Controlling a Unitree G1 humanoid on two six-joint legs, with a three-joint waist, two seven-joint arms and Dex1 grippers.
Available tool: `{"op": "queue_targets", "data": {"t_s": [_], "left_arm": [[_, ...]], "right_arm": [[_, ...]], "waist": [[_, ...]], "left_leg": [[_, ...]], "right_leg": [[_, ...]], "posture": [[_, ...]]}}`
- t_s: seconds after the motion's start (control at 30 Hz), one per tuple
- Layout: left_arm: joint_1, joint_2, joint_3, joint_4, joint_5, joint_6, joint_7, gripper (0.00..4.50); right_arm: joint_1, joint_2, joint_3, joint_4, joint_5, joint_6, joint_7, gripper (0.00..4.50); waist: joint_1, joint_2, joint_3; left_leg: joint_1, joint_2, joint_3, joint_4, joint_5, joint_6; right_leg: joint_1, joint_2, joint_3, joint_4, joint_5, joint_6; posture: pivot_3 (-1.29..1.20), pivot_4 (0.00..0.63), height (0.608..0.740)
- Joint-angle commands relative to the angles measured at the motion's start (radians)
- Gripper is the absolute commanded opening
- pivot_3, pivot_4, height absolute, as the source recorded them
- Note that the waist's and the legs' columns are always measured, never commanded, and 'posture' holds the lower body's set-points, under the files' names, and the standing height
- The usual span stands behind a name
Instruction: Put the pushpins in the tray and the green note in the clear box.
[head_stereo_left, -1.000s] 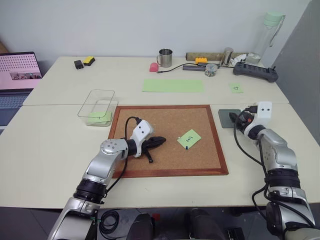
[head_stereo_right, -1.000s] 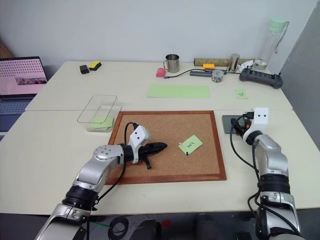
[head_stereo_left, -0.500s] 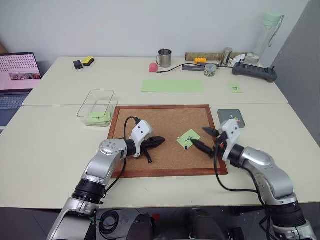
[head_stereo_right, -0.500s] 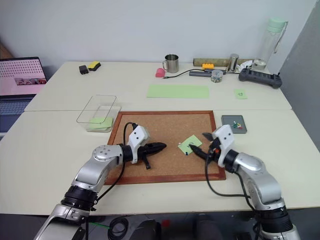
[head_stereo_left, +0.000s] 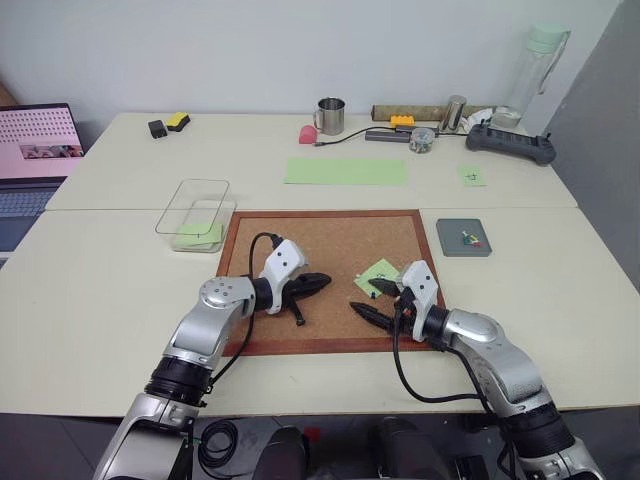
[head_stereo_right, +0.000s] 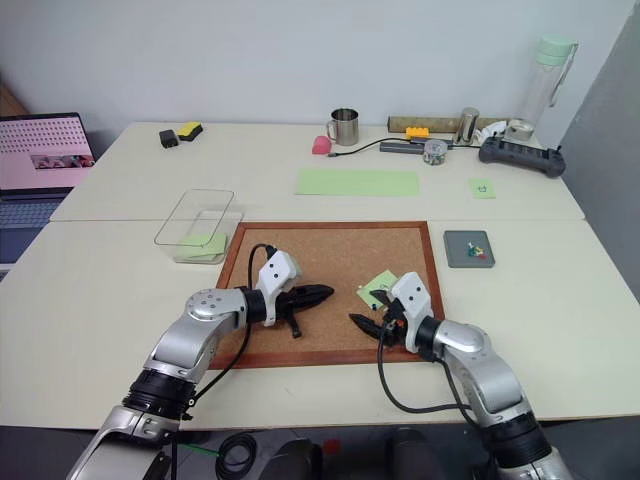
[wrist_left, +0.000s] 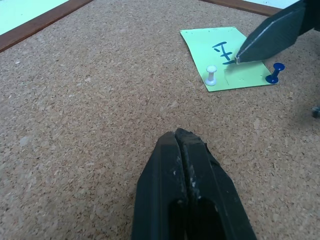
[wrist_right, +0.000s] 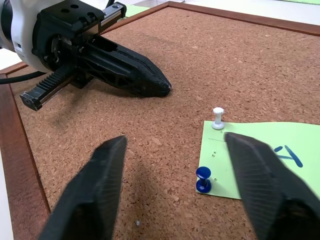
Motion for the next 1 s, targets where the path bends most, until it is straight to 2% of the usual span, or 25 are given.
{"op": "queue_targets", "data": {"t_s": [0.03,0.3,0.4,0.53,0.67,1.0], "left_arm": [[0.02,0.02,-0.001,0.024,0.027,0.017,0.009,0.0],[0.015,0.013,-0.002,0.027,0.027,0.017,0.015,0.0],[0.014,0.012,0.0,0.029,0.026,0.016,0.016,0.0],[0.016,0.015,0.001,0.029,0.027,0.014,0.017,0.0],[0.016,0.016,0.002,0.03,0.027,0.014,0.017,0.0],[0.011,0.016,0.002,0.036,0.027,0.013,0.014,0.0]], "right_arm": [[-0.012,0.0,-0.009,-0.007,-0.004,-0.036,0.018,2.32],[-0.012,0.003,-0.027,0.022,-0.014,-0.059,0.016,0.47],[-0.014,0.007,-0.035,0.044,-0.018,-0.08,0.009,0.02],[-0.019,0.012,-0.049,0.037,-0.007,-0.109,0.007,0.02],[-0.034,0.045,-0.099,-0.054,0.087,-0.094,0.011,0.02],[-0.053,0.063,-0.182,-0.12,0.14,-0.055,-0.041,0.02]], "waist": [[0.0,0.0,0.0],[0.0,0.0,0.0],[0.0,0.0,0.0],[-0.001,0.0,0.0],[-0.001,0.0,0.0],[-0.001,0.0,0.0]], "left_leg": [[0.0,0.0,0.0,0.0,0.0,0.0],[0.0,0.0,0.0,0.0,0.0,0.0],[0.0,0.0,0.0,0.0,0.0,0.0],[0.0,0.0,0.0,0.0,0.0,0.0],[0.0,0.0,0.0,0.0,0.0,0.0],[0.0,0.0,0.0,-0.001,0.0,0.0]], "right_leg": [[0.0,0.0,0.0,0.0,0.0,0.0],[0.0,0.0,0.0,0.0,0.0,0.0],[0.0,0.0,0.0,0.0,0.0,0.0],[0.0,0.0,0.0,0.0,0.0,0.0],[0.0,0.0,0.0,0.0,0.0,0.0],[0.0,0.0,0.0,0.0,0.0,0.0]], "posture": [[0.0,0.15,0.74],[0.0,0.15,0.74],[0.0,0.15,0.74],[0.0,0.15,0.74],[0.0,0.15,0.74],[0.0,0.15,0.74]]}}
